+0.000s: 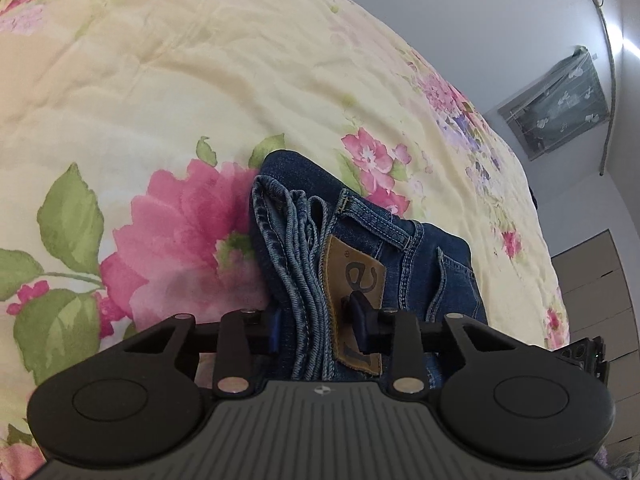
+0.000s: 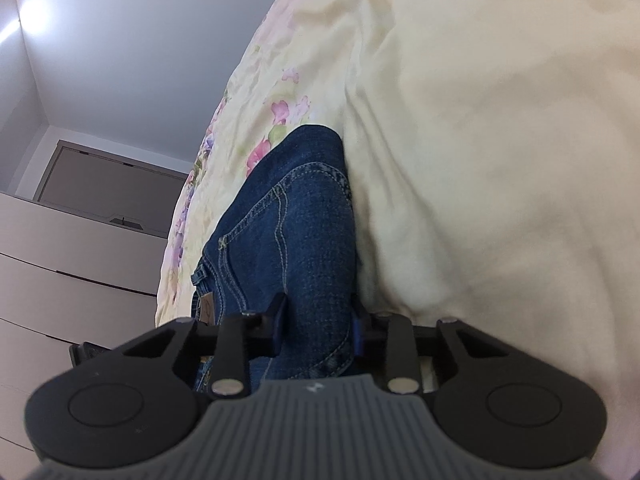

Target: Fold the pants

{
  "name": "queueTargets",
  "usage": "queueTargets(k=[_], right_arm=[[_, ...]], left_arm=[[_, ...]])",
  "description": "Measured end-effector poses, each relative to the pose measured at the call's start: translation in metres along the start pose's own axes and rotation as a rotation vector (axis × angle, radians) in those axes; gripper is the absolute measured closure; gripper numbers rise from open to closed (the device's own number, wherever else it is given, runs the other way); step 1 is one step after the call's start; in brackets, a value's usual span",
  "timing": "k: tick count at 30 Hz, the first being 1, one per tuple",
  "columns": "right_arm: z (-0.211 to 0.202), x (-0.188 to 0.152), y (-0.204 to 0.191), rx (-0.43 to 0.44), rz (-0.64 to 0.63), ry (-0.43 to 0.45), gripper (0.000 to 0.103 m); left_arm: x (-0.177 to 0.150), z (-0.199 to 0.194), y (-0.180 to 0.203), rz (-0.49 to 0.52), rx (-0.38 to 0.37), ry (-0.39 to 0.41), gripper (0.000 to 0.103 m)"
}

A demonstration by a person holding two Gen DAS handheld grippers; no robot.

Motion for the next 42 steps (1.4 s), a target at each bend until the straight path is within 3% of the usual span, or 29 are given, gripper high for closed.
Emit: queueTargets(k=[16,27,36,42], right_arm=[[-0.054,-0.001,-0.036,-0.022,-0.115,0.024,0.085],[-0.09,-0.026,-0.092,0.043,-0.192,0.056,0.085],[-0.067,-0.055,-0.161,0.161,-0.248,0.009,0.085],[-0.024,-0.07,-0.194,0.211,-0.25,-0.044,0.085]], left_arm=[[-0.009,-0.019,0.051,0.107,0.019,-0.01,0.073],[-0.01,-0.097,0.086,0.176,0.049,0.059,0.073],[0.006,-0.184,0.086,0.227,0.17,0.089,0.073],[0.016,-0.207,0.057,0.21,0.217,0.124,0.074]])
Point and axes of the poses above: each gripper's, at about its wrist camera, not at the fingertips, and z roughly the way its jaws point, y to its right, x to its top, the point moved 2 cm from there along z, roughly the way its jaws point, and after that the axes turned 13 degrees about -x, right-handed, at the moved point
